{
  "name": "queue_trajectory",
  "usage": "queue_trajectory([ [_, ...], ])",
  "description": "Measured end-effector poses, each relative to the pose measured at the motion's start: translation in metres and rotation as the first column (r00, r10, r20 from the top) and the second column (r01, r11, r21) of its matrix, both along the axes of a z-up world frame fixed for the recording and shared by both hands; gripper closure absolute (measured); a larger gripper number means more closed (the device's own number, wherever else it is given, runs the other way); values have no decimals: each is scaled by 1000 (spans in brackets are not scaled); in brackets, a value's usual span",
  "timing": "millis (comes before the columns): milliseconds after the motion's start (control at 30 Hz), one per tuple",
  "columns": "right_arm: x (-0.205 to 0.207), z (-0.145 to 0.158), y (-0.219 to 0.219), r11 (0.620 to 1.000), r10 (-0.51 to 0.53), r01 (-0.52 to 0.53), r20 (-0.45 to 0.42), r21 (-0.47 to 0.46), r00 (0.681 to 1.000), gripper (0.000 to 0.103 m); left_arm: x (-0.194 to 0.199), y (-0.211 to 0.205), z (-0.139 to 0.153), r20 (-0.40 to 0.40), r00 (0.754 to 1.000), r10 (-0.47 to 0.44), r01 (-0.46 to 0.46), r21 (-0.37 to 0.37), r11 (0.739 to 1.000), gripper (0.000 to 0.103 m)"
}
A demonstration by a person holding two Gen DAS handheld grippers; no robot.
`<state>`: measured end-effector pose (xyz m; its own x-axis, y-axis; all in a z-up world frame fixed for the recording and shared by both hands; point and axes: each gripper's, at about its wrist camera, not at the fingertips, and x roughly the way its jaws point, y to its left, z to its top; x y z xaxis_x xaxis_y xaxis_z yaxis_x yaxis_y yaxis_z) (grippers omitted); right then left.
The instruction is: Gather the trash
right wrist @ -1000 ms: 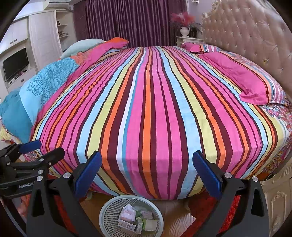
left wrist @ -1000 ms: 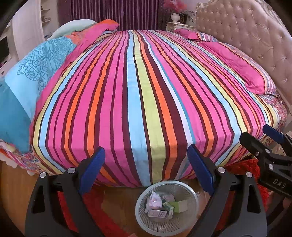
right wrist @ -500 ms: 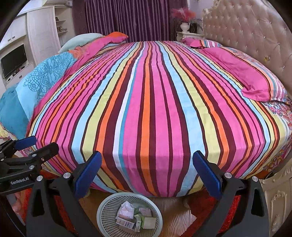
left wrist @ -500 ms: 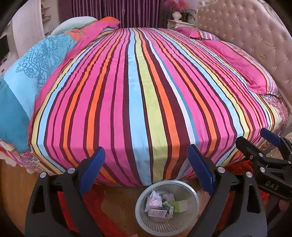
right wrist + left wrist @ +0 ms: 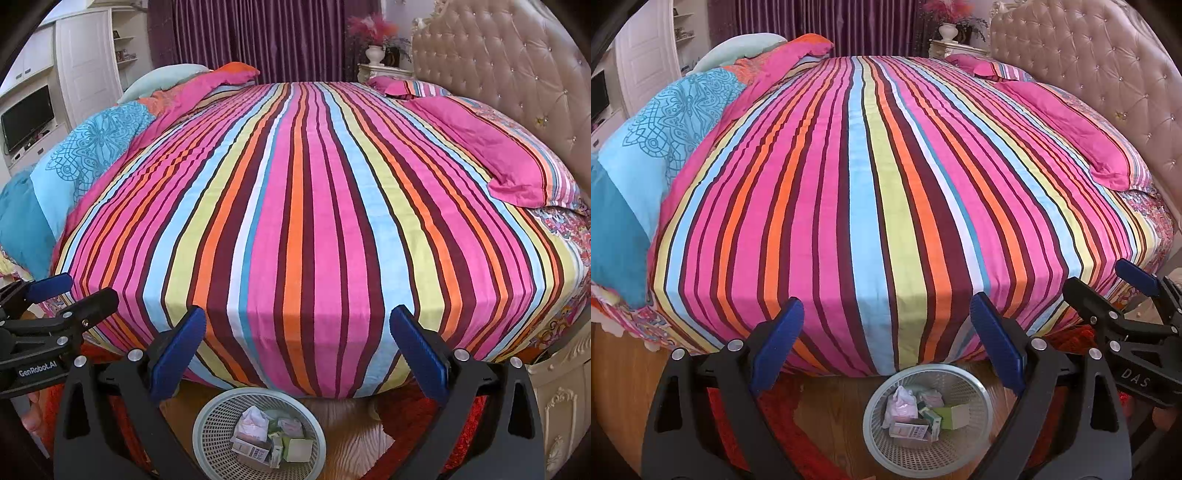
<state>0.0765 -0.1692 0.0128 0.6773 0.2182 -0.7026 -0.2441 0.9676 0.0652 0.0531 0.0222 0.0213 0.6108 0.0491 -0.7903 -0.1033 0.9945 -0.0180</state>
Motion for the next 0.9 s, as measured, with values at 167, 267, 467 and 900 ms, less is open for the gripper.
queue_trajectory([
  [167, 2, -1, -1, 1000, -6, 6, -6, -8, 1000, 8, 1, 0, -2, -10, 1000, 7, -7, 1, 1000, 14],
  [267, 3, -3, -2, 1000, -6, 6, -12, -12, 1000, 8, 1, -1, -2, -10, 1000, 8, -8, 7, 1000, 14],
  [467, 3, -6, 0, 1000, -2, 1, -22, -22, 1000, 8, 2, 0, -2, -16, 1000, 13, -13, 6, 1000, 14],
  [900, 3, -6, 0, 1000, -2, 1, -24, -24, 1000, 8, 0, 1, 2, 6, 999, 38, -38, 21, 999, 14],
])
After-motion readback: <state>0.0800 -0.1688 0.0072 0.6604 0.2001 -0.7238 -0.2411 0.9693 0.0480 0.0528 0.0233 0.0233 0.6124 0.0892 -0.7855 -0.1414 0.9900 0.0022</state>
